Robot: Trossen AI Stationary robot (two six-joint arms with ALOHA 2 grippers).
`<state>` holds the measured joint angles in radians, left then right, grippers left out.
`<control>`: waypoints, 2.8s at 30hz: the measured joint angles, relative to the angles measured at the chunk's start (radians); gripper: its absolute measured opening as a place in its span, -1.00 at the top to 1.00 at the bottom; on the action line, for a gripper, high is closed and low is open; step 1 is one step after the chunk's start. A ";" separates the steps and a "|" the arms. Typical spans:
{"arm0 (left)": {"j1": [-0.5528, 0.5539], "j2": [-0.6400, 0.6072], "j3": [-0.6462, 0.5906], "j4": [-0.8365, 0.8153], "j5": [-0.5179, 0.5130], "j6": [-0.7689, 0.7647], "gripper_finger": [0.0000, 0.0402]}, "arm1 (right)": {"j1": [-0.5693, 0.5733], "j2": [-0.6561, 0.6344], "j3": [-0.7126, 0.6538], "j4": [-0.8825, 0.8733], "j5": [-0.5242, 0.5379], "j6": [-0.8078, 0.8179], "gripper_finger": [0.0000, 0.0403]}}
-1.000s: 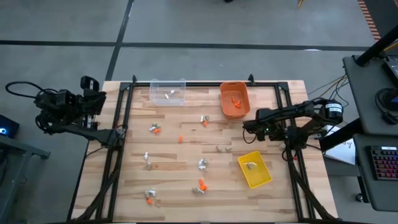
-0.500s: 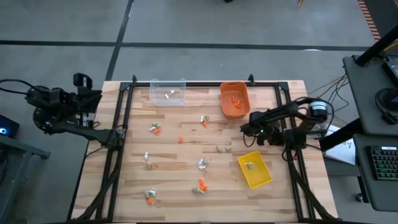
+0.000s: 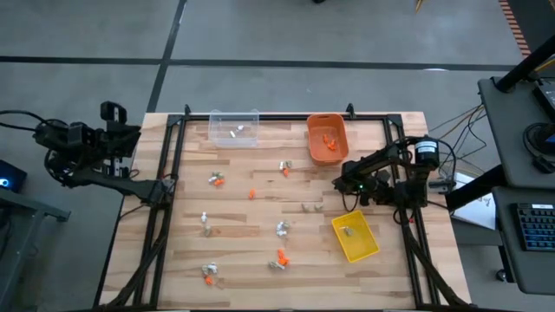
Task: Sort Halloween decoration
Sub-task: Put the gray skull toy into the yellow bin
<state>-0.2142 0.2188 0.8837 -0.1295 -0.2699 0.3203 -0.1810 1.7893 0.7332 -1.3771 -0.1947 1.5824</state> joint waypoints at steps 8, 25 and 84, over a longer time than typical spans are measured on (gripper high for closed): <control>0.000 0.000 0.000 0.001 0.000 -0.007 0.80 | -0.001 0.000 0.000 0.017 0.031 0.053 0.95; 0.000 -0.001 0.000 0.001 0.000 -0.007 0.80 | -0.023 -0.002 0.003 0.033 0.098 0.187 0.95; 0.000 -0.001 0.019 -0.032 0.000 -0.018 0.80 | 0.075 0.005 0.020 0.051 0.008 0.047 0.95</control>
<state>-0.2146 0.2180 0.9028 -0.1612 -0.2703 0.3019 -0.1065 1.7941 0.7537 -1.3263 -0.1864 1.6298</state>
